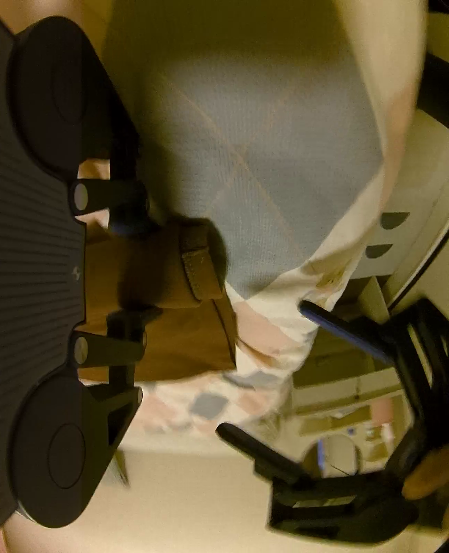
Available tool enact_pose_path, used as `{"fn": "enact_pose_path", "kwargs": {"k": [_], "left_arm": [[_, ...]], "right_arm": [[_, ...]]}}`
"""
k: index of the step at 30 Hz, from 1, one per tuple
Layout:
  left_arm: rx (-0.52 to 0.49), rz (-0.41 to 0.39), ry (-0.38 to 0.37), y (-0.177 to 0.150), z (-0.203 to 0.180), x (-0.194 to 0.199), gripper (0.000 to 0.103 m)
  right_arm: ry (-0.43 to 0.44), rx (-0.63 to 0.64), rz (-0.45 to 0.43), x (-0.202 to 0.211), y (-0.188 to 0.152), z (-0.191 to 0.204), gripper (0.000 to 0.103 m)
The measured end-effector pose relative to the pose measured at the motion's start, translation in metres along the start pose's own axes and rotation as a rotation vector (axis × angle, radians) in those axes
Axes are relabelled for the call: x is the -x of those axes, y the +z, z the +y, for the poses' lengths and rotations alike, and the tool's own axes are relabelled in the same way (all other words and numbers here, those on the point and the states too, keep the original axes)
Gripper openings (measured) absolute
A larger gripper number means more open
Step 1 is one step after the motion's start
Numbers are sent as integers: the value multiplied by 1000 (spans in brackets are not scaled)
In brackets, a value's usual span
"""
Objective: Fold clothes
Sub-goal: 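Grasp the folded shirt edge with the left tool while the right tool grasps it too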
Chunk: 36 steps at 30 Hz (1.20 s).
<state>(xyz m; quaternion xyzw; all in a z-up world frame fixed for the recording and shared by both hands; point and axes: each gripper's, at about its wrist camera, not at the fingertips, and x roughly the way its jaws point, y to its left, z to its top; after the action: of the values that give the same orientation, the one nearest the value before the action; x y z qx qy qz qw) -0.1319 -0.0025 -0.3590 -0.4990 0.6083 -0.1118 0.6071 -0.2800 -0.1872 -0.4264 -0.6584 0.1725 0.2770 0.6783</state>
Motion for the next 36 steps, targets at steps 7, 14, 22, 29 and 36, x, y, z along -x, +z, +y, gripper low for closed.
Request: {"fn": "enact_pose_path", "kwargs": {"k": [7, 14, 22, 29, 36], "left_arm": [[28, -13, -86, 20, 1, -29, 81], [7, -48, -144, 31, -6, -60, 83], [-56, -54, -135, 47, -6, -90, 25], [-131, -31, -72, 52, -10, -97, 19], [-108, 16, -53, 62, -12, -105, 19]], "right_arm": [[31, -369, -45, 18, -17, -62, 24], [20, -461, -61, 22, -23, -87, 24], [130, -569, -43, 35, -27, -97, 28], [525, -995, 21, 35, -104, -170, 62], [788, -1677, 148, -62, -267, -230, 65]]}}
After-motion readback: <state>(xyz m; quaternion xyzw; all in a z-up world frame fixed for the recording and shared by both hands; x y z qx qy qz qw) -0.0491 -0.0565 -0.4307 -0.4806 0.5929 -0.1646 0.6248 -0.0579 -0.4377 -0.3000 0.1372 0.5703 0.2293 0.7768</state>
